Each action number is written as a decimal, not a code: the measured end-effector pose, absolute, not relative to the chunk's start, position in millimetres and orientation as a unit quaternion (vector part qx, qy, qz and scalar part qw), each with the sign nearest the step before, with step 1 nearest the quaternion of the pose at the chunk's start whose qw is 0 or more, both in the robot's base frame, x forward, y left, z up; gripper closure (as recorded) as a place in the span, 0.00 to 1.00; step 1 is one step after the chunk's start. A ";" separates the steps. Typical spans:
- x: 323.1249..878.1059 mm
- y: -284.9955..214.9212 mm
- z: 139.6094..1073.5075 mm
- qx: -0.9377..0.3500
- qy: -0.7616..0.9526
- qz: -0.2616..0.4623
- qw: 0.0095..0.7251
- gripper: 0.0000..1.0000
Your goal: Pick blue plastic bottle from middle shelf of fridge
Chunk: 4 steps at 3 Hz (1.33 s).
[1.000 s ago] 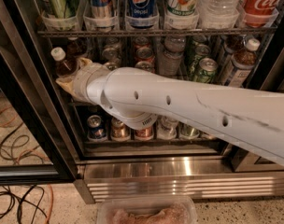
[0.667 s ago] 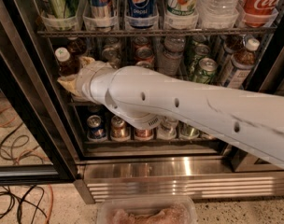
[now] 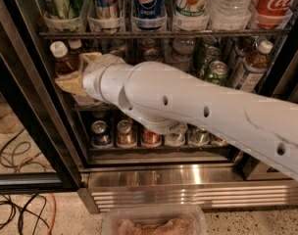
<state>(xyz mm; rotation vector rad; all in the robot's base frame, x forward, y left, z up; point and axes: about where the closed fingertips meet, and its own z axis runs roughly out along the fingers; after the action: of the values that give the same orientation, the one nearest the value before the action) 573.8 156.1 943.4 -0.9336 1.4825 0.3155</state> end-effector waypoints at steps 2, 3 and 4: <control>553.5 157.0 960.5 -0.442 0.636 0.135 0.618 1.00; 552.5 158.4 961.6 -0.446 0.634 0.135 0.617 1.00; 546.6 142.9 939.6 -0.448 0.653 0.140 0.594 1.00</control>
Offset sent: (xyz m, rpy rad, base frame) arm -0.0246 -0.0005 0.0269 -0.1224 0.0281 0.0582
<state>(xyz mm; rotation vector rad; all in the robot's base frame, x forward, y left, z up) 546.6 142.9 939.6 -1.0422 1.5186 0.3264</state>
